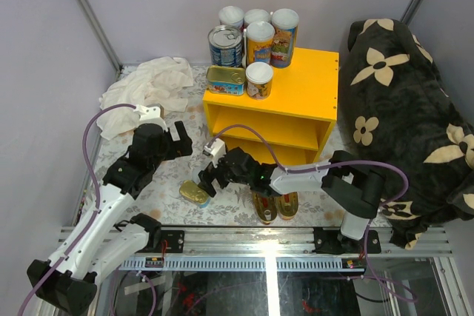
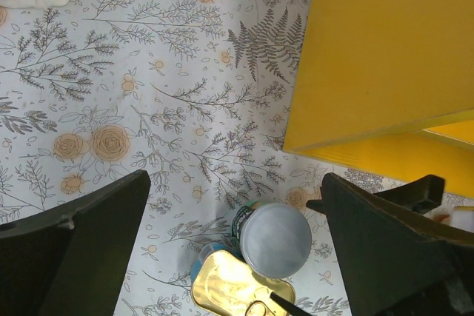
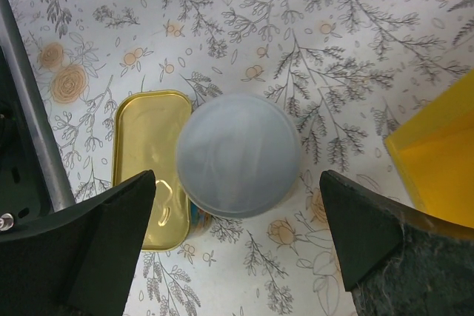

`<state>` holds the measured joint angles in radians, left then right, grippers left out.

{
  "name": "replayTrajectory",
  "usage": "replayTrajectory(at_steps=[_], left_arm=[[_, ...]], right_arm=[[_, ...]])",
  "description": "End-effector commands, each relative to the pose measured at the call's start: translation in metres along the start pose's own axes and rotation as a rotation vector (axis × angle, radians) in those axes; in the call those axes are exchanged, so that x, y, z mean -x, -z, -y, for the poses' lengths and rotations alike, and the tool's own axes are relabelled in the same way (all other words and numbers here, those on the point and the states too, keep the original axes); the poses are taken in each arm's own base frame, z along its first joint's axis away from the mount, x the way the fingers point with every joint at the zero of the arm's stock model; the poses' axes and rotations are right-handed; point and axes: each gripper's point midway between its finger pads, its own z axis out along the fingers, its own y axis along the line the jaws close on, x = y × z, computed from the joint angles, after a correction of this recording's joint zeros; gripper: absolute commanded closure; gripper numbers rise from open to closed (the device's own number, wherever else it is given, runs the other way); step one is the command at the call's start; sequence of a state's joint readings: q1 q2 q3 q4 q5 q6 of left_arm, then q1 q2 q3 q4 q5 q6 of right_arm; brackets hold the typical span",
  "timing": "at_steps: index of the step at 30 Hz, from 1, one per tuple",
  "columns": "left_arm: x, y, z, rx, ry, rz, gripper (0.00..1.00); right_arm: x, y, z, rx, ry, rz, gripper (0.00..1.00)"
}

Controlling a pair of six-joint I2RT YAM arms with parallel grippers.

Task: Place and organize the canned foods onto the counter
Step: Pick up the canned food from the center of the board.

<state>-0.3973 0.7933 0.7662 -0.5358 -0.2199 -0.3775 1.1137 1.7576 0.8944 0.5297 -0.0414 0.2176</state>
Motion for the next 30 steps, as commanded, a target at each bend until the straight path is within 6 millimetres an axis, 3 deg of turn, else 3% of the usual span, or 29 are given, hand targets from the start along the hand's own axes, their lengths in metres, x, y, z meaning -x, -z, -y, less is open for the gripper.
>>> replayTrajectory(at_steps=[1,8,17,30], left_arm=[[-0.003,-0.001,0.001,-0.015,0.001,-0.005,0.0],[-0.004,-0.004,0.002,-0.011,0.006,-0.018,0.0],[-0.005,-0.008,0.004,-0.015,0.001,-0.03,0.0],[-0.004,-0.01,0.002,0.001,0.045,-0.035,0.0]], right_arm=[[0.032,-0.013,-0.012,0.01,0.016,0.106,0.0],[0.027,-0.024,0.001,-0.066,-0.014,0.113,0.03],[0.038,-0.012,0.025,-0.194,-0.022,0.192,0.11],[0.018,-0.024,0.025,-0.18,-0.057,0.158,0.02]])
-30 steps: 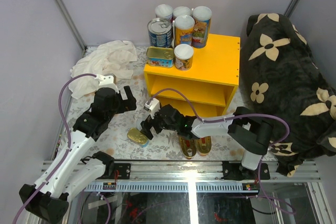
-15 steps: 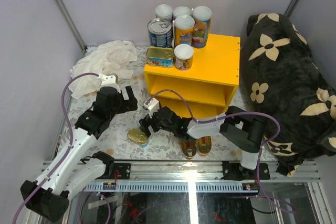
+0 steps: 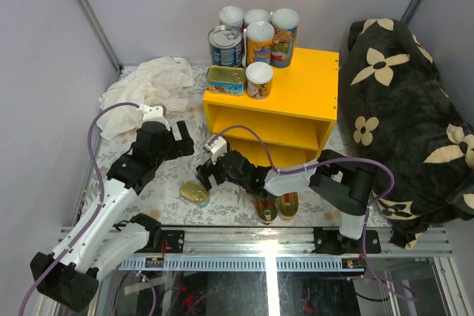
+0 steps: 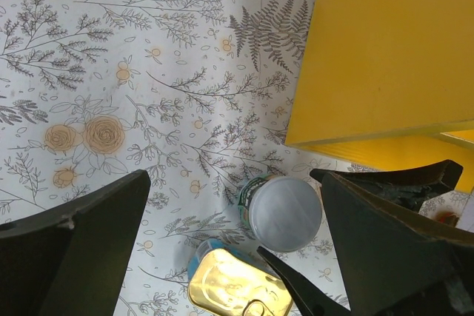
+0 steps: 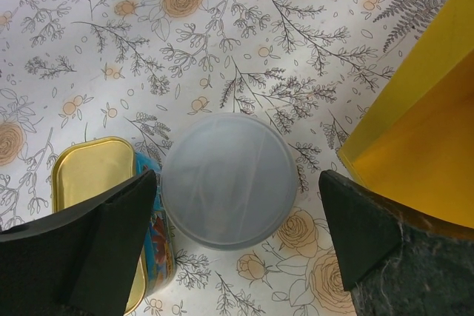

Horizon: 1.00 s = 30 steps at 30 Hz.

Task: Place and organize the canned foods onto the counter
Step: Pick up the canned food from the center of the board.

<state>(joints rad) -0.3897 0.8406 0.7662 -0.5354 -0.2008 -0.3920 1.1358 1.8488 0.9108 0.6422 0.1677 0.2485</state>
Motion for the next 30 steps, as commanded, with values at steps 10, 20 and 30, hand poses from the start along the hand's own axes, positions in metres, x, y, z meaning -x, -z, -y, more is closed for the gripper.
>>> replayTrajectory(at_steps=[10,20,30], left_arm=[[0.01,0.0,0.004,-0.012,0.049,0.019,0.0],[0.019,0.005,0.001,-0.004,0.053,0.058,0.0],[0.033,0.01,0.003,-0.011,0.053,0.111,0.0]], right_arm=[[0.009,-0.013,-0.008,0.028,-0.076,0.081,0.15],[0.022,0.013,-0.008,0.042,-0.066,0.131,0.53],[0.076,0.077,-0.022,0.058,-0.029,0.26,0.71]])
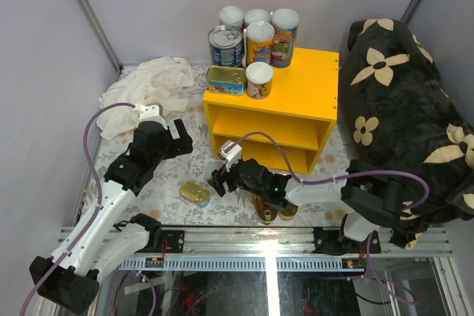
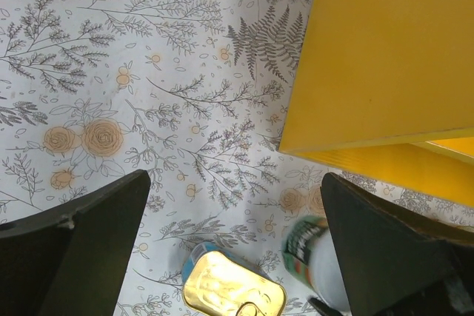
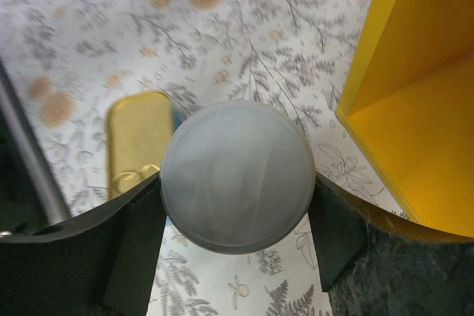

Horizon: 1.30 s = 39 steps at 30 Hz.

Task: Place and organize the canned foods onto the counter
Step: Pick up the canned food from the center of the board.

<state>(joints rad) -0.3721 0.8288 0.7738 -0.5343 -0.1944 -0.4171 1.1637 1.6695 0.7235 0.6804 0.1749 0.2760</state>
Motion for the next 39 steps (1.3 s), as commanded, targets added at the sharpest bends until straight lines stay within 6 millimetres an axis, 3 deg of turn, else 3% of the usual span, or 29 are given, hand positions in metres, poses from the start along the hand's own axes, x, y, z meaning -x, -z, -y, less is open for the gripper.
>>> replayTrajectory(at_steps=[1,4,9,17,28,39], left_arm=[[0.027,0.007,0.004,-0.011,0.016,0.092,0.0],[0.026,0.006,0.003,-0.005,0.01,0.093,0.0],[0.027,0.006,0.003,-0.002,0.012,0.095,0.0],[0.027,0.006,-0.002,0.018,0.014,0.106,0.0],[0.03,0.008,-0.002,0.016,0.007,0.119,0.0],[0.03,0.008,-0.004,0.022,-0.006,0.12,0.0]], right_arm=[[0.084,0.032,-0.024,0.044,0.005,0.24,0.74],[0.093,0.047,-0.039,0.068,0.06,0.242,0.8],[0.112,0.071,-0.055,0.116,0.085,0.279,1.0],[0.158,0.113,-0.061,0.115,0.201,0.327,1.0],[0.236,0.177,-0.041,0.013,0.362,0.475,1.0],[0.31,0.233,-0.027,-0.092,0.356,0.664,1.0]])
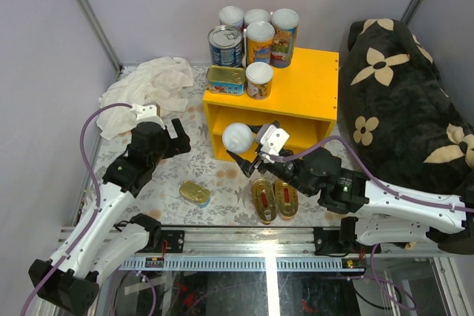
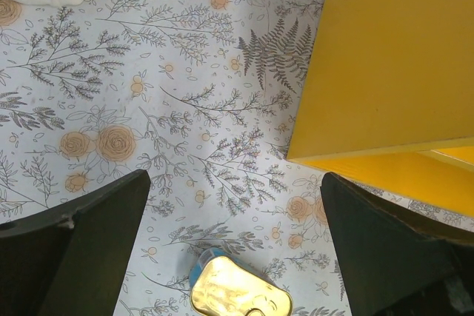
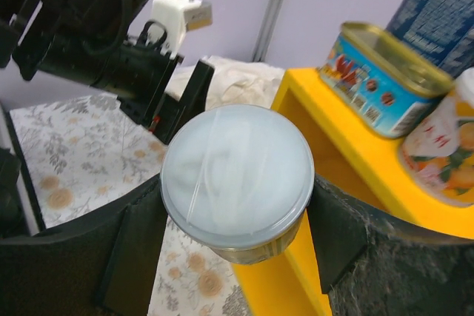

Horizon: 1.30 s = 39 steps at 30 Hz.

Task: Place and organize the canned foods onto the counter
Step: Pick up the canned food from the center of the board, then place the canned food on the counter.

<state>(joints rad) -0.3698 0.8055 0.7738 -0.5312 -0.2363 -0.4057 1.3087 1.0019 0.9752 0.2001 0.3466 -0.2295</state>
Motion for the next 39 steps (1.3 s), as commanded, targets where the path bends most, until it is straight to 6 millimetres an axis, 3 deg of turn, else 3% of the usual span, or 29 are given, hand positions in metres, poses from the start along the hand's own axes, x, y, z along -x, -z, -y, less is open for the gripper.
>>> replayTrajectory(at_steps=[1,17,26,31,39], left_arm=[[0.023,0.003,0.002,-0.006,-0.001,0.078,0.0],[0.024,0.003,0.004,-0.023,-0.018,0.077,0.0],[0.023,0.003,0.011,-0.062,-0.022,0.07,0.0],[0.023,0.003,0.014,-0.079,-0.019,0.067,0.0],[0.02,0.002,0.019,-0.103,-0.021,0.051,0.0]], right_arm=[[0.091,0.018,0.044,-0.135,-0.022,0.22,1.0],[0.154,0.043,0.111,-0.418,0.103,0.289,1.0],[0.199,0.081,0.167,-0.661,0.091,0.322,1.0],[0.195,0.084,0.197,-0.748,0.035,0.248,1.0],[0.136,0.049,0.254,-0.775,-0.079,0.003,1.0]])
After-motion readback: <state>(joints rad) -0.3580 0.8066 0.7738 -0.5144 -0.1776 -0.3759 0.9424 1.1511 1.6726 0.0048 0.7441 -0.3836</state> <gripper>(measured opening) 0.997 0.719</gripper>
